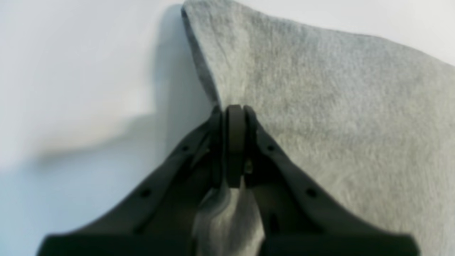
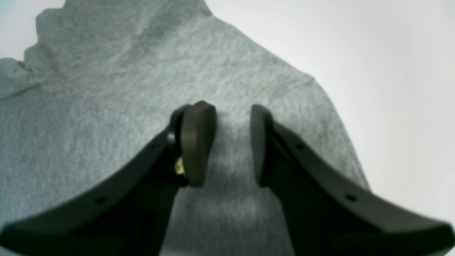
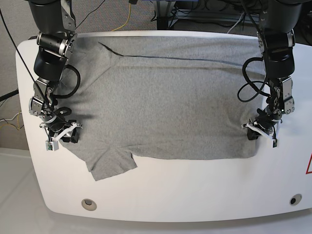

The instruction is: Fold the T-shirt properly

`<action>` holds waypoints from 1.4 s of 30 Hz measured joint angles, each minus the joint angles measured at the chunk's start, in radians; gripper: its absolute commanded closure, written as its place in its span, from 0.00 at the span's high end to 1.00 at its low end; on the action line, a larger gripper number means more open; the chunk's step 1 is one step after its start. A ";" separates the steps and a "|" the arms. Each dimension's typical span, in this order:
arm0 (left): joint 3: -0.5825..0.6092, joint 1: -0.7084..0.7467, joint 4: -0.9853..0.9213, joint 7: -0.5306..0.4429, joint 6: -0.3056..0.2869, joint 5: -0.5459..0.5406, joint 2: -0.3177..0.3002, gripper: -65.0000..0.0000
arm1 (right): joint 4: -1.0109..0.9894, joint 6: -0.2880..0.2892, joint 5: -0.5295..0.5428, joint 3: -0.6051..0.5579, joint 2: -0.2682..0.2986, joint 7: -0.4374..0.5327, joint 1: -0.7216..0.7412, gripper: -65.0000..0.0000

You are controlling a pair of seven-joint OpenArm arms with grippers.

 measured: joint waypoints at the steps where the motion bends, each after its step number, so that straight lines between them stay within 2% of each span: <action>1: 0.002 -0.003 0.000 0.002 0.000 0.002 0.001 0.00 | 0.000 0.000 0.001 0.000 0.000 0.000 0.002 0.31; 5: 0.003 -0.005 0.000 0.006 0.000 0.002 0.004 0.00 | 0.005 0.000 0.001 0.001 0.000 0.001 0.006 0.30; 8: 0.003 -0.008 0.002 0.008 0.008 0.002 0.004 0.14 | 0.005 -0.001 0.000 0.004 0.000 0.002 0.007 0.30; 10: 0.001 -0.011 0.004 0.010 0.021 0.003 0.004 0.27 | 0.005 0.000 0.001 0.005 0.000 0.001 0.007 0.32; 12: 0.001 -0.014 0.007 0.010 0.027 0.006 0.003 0.35 | 0.005 0.000 0.000 0.005 0.000 0.000 0.007 0.34; 14: 0.001 -0.017 0.010 0.013 0.030 0.005 0.001 0.41 | 0.005 0.000 0.000 0.005 -0.002 0.000 0.007 0.38; 16: 0.001 -0.019 0.011 0.015 0.030 0.006 0.001 0.48 | 0.006 0.000 0.001 0.005 -0.003 0.000 0.008 0.47; 20: 0.002 -0.018 0.015 0.035 0.024 0.010 0.002 0.50 | 0.017 0.000 -0.001 0.005 -0.005 -0.008 0.006 0.53; 26: -0.003 -0.016 0.021 0.043 0.018 0.014 0.003 0.51 | 0.040 -0.003 -0.003 0.005 -0.006 -0.008 0.004 0.55; 42: -0.034 -0.007 0.026 0.066 -0.025 0.009 -0.003 0.49 | 0.072 -0.030 -0.011 0.003 -0.006 -0.022 -0.029 0.53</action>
